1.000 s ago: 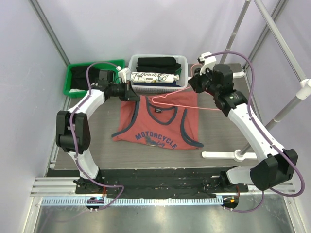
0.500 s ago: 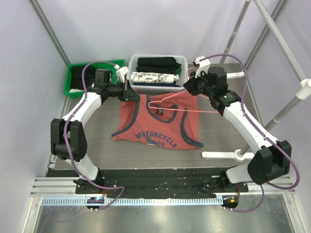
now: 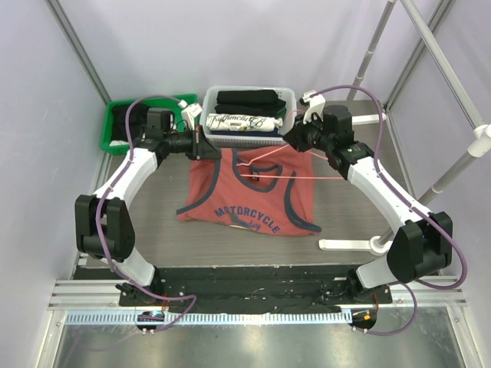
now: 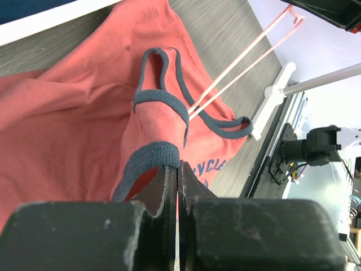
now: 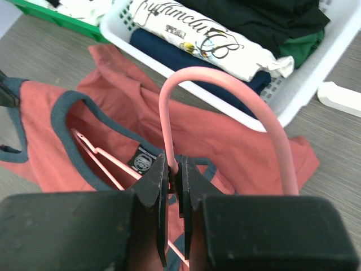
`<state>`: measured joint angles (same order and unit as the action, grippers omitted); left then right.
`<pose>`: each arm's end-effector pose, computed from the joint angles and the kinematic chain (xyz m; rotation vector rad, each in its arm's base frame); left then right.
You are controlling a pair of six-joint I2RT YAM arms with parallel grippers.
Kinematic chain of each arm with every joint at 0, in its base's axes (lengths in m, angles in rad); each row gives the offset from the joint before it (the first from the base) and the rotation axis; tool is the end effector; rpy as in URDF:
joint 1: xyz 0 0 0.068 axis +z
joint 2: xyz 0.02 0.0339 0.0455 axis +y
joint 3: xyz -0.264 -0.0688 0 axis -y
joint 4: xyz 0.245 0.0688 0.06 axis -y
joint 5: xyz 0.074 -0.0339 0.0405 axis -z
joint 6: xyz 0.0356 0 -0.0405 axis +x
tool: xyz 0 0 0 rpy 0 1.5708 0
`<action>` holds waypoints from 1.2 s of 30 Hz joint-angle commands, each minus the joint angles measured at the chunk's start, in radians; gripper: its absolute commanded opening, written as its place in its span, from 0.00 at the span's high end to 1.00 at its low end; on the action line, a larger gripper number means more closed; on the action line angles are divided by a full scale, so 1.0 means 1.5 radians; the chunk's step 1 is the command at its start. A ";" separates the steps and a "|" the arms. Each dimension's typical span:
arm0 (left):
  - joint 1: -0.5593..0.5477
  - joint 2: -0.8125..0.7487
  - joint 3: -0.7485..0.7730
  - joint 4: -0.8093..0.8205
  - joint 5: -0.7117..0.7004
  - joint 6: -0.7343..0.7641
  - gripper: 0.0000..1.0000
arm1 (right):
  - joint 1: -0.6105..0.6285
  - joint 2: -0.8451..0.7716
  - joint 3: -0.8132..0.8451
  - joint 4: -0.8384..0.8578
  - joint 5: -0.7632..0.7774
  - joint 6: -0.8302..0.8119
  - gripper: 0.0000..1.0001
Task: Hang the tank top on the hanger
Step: Hang the tank top on the hanger.
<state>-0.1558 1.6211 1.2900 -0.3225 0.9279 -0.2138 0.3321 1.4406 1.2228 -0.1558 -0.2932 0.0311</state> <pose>0.3514 -0.0840 0.2963 0.4604 2.1266 -1.2306 0.3167 0.1201 0.3415 -0.4875 1.9024 0.5245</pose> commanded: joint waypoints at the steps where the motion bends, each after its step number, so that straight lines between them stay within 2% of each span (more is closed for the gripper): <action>1: 0.001 -0.035 0.005 0.007 0.035 -0.009 1.00 | 0.001 0.005 0.026 0.061 -0.052 0.019 0.99; 17: -0.001 -0.149 -0.015 -0.002 0.085 -0.038 1.00 | 0.003 0.073 0.090 0.121 -0.178 0.115 0.99; 22: 0.000 -0.171 -0.023 -0.042 0.071 0.002 1.00 | 0.004 0.066 0.124 0.119 -0.216 0.145 0.99; 26: 0.000 -0.181 -0.019 -0.076 0.057 0.036 1.00 | 0.004 0.053 0.143 0.108 -0.232 0.155 0.99; 36: -0.001 -0.198 -0.020 -0.078 0.075 0.025 1.00 | 0.020 0.066 0.180 0.108 -0.229 0.163 0.99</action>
<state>-0.1562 1.3762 1.2575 -0.4393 1.0107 -0.1780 0.3431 1.5681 1.4227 -0.0402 -0.6170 0.2516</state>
